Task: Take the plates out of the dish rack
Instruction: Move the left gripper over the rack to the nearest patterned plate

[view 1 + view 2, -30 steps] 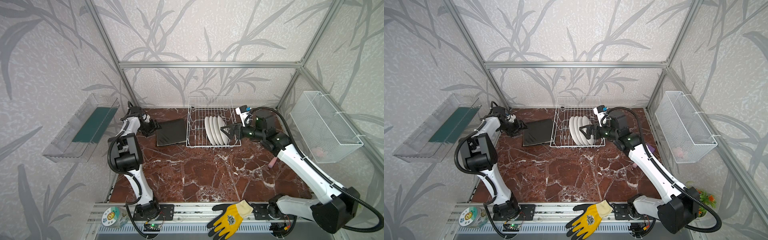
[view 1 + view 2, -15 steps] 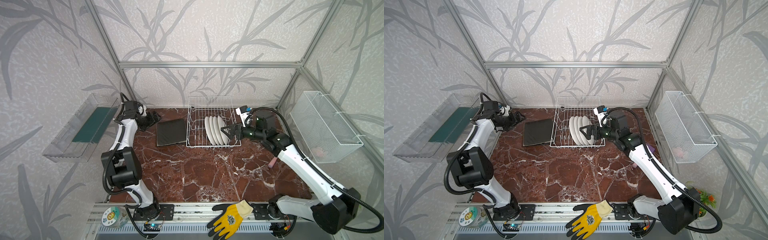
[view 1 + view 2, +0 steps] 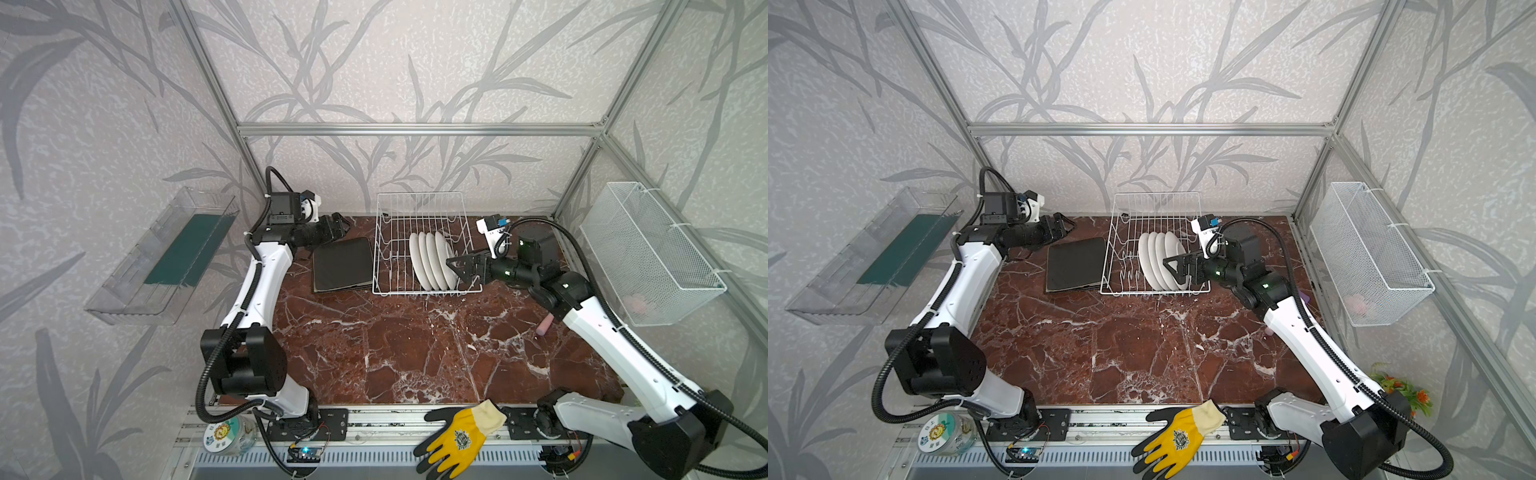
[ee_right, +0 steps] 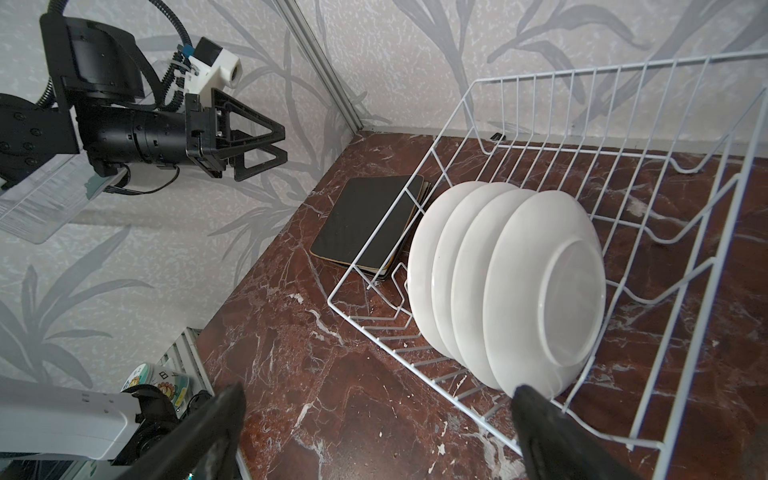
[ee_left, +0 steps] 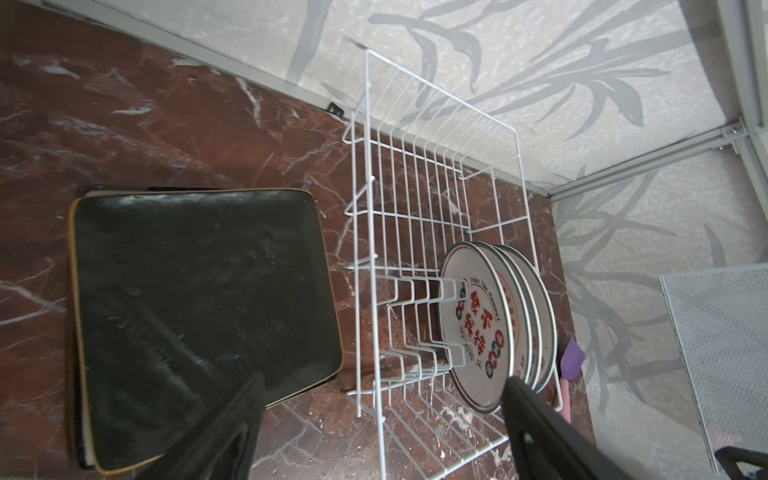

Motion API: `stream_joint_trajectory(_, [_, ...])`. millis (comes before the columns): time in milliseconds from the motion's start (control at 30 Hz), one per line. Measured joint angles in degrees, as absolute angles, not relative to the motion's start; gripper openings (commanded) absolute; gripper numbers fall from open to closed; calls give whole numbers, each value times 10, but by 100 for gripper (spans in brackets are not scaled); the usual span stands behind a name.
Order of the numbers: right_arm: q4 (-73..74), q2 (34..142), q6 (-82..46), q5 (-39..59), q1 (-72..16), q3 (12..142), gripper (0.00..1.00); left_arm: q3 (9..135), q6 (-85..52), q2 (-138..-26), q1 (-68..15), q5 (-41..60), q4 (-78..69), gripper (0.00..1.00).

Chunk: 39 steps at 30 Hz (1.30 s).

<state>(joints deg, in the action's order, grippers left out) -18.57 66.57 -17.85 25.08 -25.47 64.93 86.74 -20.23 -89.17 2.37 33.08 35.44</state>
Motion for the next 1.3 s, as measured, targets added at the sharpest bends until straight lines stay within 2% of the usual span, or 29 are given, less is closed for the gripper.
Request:
stream_joint_trajectory(233, [-188, 655, -173, 235, -256, 632, 99, 864, -202, -874, -43, 329, 346, 86])
stream_joint_trajectory(667, [-183, 652, -182, 214, -256, 608, 99, 861, -212, -889, -171, 294, 335, 66])
stream_joint_trajectory(933, [-178, 635, -192, 209, -256, 585, 99, 871, -219, -950, -215, 263, 334, 60])
stream_joint_trajectory(1300, [-174, 626, -189, 194, -256, 582, 99, 908, -233, -1024, -237, 256, 338, 46])
